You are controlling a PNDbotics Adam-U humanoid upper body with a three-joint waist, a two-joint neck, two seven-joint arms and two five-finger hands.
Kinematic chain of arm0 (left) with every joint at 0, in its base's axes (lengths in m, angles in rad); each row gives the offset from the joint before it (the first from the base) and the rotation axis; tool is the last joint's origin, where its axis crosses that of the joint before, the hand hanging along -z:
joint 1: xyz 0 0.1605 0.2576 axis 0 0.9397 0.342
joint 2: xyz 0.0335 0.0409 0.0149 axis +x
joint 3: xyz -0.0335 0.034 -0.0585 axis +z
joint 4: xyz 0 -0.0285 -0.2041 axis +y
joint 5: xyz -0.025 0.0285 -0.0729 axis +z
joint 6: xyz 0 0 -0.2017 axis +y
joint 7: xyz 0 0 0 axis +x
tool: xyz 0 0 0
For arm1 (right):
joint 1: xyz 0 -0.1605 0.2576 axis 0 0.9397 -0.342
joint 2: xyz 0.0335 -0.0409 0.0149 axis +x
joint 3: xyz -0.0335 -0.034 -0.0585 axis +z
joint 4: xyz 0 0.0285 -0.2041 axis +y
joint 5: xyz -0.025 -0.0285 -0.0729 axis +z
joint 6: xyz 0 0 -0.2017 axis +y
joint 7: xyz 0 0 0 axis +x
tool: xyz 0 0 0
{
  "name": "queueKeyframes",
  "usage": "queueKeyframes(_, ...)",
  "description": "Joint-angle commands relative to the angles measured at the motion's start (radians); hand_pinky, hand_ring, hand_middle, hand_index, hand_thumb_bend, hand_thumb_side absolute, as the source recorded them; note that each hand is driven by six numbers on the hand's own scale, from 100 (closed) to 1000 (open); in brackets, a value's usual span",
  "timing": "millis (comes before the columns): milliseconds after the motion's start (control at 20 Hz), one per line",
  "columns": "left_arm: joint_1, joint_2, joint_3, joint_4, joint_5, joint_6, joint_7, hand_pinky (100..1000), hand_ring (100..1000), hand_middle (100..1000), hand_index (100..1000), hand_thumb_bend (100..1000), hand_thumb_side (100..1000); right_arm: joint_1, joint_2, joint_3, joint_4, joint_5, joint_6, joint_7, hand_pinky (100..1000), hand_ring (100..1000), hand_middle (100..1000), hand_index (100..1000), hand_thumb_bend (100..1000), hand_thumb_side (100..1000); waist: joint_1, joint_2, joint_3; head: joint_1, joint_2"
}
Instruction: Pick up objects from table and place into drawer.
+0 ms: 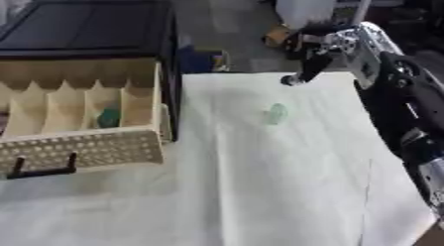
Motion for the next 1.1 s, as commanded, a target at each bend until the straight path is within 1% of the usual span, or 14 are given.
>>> queueKeyframes(50,-0.009,0.015,0.013,-0.012,-0.005,0.006,-0.001,100,100,100,775,157,944,-0.021,-0.030,0.004,0.005,0.009,-0.005,0.012,484,639,737,917,464,327,0.001,-0.019,0.000,-0.003,0.004)
queueKeyframes(150,-0.009,0.014,0.013,-0.012,-0.005,0.008,-0.002,100,100,100,775,156,945,-0.019,-0.031,0.007,0.013,0.009,-0.009,0.020,477,634,737,918,499,304,0.001,-0.018,-0.001,-0.003,0.004)
queueKeyframes(250,-0.009,0.012,0.013,-0.012,-0.007,0.009,-0.003,100,100,100,773,156,945,-0.017,-0.033,0.008,0.020,0.008,-0.014,0.030,480,633,739,921,570,296,0.001,-0.018,-0.001,-0.003,0.004)
queueKeyframes(450,-0.009,0.009,0.013,-0.012,-0.009,0.013,-0.005,100,100,100,771,157,945,-0.013,-0.035,0.011,0.029,-0.001,-0.024,0.048,486,639,737,922,609,287,0.000,-0.018,-0.002,-0.005,0.004)
queueKeyframes(700,-0.010,0.005,0.013,-0.012,-0.011,0.018,-0.006,100,100,100,768,158,947,-0.011,-0.035,0.014,0.034,-0.003,-0.028,0.053,473,633,727,916,596,285,0.000,-0.017,-0.002,-0.008,0.004)
queueKeyframes(850,-0.012,0.002,0.013,-0.012,-0.011,0.021,-0.008,100,100,100,765,158,947,-0.008,-0.034,0.019,0.039,-0.003,-0.032,0.052,463,627,721,911,569,283,0.000,-0.015,-0.001,-0.008,0.004)
queueKeyframes(1100,-0.013,-0.004,0.013,-0.012,-0.012,0.025,-0.011,100,100,100,759,159,950,0.001,-0.027,0.024,0.051,-0.003,-0.035,0.037,451,615,705,897,559,281,0.001,-0.012,0.001,-0.013,0.003)
